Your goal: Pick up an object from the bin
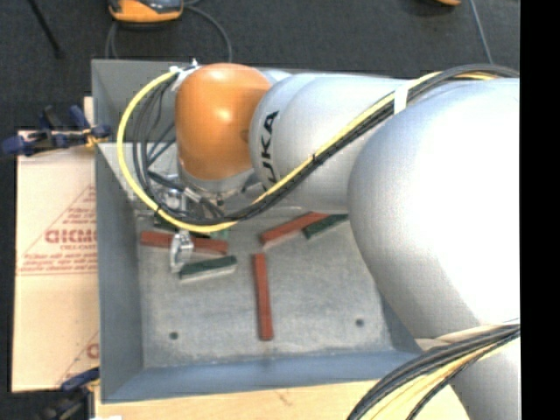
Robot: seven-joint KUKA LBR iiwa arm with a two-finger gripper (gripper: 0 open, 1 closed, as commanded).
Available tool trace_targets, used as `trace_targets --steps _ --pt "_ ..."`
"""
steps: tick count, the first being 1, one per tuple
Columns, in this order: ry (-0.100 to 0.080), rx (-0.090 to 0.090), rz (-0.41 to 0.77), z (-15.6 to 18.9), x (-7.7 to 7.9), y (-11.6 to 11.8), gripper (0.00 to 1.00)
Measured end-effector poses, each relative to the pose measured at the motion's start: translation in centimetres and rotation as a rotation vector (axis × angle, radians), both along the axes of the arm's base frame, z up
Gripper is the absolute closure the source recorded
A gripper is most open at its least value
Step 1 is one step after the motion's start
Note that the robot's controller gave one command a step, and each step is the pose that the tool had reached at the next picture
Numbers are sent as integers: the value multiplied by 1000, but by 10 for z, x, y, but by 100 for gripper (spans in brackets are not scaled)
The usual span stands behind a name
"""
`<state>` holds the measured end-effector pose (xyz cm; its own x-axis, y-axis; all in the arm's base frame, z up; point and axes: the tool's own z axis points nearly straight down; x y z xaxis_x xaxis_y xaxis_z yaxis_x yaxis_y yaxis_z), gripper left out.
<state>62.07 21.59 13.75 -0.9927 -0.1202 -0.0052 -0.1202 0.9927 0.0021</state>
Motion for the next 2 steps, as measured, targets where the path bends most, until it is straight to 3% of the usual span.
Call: trace_targets --steps 1,2 --pt "-1 -1 -121 11 5 -30 0" --pt "-15 7 134 -52 33 -40 100"
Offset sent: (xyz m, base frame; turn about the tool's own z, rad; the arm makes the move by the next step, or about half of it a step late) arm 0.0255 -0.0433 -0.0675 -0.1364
